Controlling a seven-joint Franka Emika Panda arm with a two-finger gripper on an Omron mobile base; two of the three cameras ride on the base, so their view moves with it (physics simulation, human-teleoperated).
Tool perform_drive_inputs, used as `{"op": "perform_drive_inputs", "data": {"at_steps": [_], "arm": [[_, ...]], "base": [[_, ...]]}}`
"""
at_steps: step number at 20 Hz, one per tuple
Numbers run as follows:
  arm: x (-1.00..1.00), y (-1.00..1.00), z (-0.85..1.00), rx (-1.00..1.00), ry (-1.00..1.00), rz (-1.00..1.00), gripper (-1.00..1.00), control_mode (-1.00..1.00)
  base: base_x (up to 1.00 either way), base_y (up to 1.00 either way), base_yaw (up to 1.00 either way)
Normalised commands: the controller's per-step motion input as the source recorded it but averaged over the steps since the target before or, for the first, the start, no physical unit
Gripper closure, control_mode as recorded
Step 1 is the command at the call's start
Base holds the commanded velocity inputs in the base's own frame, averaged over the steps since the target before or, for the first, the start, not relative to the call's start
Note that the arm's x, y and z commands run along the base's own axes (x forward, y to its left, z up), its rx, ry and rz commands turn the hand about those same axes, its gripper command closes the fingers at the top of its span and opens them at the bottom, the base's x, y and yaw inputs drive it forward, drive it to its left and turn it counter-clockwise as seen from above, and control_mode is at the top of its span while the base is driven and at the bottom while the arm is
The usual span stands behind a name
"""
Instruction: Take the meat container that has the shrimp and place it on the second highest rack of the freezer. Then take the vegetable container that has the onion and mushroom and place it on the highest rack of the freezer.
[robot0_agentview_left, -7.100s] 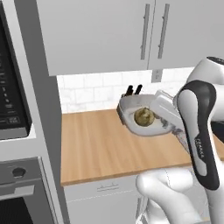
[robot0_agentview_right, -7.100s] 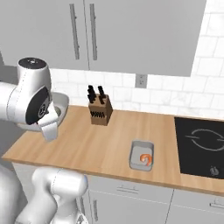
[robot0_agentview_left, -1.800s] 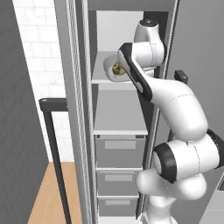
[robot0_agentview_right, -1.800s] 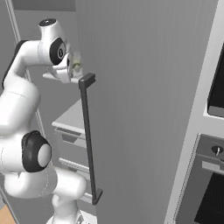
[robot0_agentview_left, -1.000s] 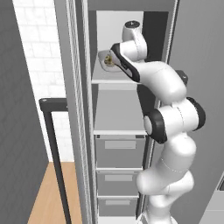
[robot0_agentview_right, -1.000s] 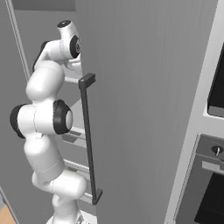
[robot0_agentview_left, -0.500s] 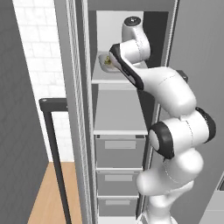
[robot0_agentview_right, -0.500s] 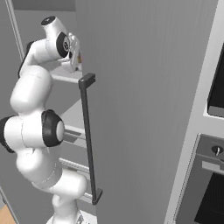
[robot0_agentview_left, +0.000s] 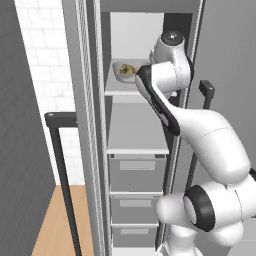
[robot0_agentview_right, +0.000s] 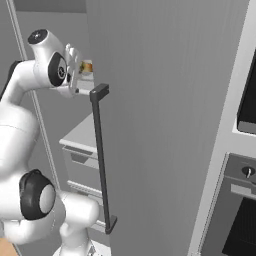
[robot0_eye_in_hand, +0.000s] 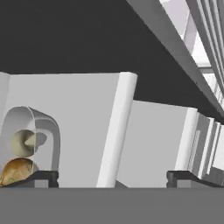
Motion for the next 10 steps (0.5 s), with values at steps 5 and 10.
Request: {"op": "perform_drive_inputs", "data": {"at_steps": [5,10], "arm": [[-1.00,-0.01,0.02,0.07,-0.03,0.00,-1.00,-1.00],[-1.00,0.00,-0.02,0.00,0.04,0.00,-1.00,-1.00]], "base": [[0.00,0.00,0.00],[0.00,0.00,0.00]]}}
